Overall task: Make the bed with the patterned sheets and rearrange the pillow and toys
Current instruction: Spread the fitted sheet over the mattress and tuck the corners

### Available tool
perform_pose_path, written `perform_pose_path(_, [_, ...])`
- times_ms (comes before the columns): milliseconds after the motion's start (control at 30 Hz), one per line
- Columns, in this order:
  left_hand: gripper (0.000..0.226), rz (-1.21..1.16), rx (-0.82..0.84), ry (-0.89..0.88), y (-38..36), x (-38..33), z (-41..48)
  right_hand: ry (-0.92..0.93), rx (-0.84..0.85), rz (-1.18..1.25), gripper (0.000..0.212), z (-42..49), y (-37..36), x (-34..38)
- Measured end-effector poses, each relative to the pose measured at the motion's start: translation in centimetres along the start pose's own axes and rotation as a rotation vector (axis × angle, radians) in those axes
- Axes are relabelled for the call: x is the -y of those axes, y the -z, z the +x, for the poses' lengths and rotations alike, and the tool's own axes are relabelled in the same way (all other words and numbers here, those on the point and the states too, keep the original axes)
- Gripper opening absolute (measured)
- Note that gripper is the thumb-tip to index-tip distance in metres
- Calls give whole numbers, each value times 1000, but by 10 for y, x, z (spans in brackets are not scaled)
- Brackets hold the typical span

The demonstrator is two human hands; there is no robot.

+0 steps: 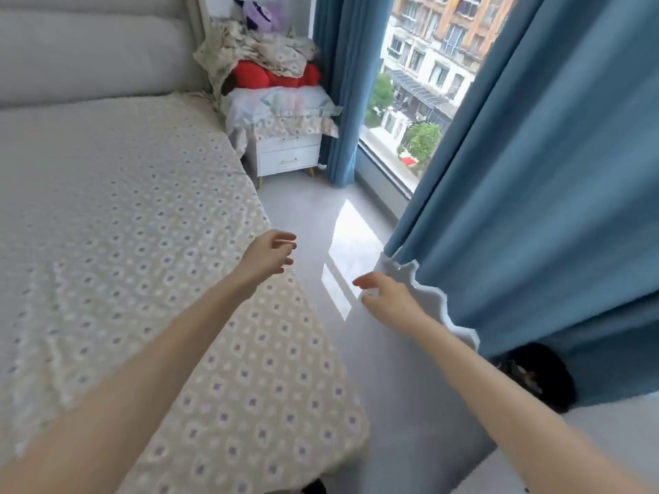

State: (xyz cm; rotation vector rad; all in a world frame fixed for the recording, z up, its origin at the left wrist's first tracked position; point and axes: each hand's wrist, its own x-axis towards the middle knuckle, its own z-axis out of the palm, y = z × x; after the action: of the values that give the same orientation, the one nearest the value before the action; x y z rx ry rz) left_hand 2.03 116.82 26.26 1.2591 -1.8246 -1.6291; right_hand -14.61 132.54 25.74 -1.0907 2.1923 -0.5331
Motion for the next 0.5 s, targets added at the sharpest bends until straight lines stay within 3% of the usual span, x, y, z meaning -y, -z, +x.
perform_pose_path(300, [25, -102, -398, 230, -23, 33, 30, 267, 373, -177, 37, 131, 14, -2])
perform_pose_path(500, [20, -244, -783, 443, -59, 67, -9, 511, 710, -385, 34, 174, 4, 2])
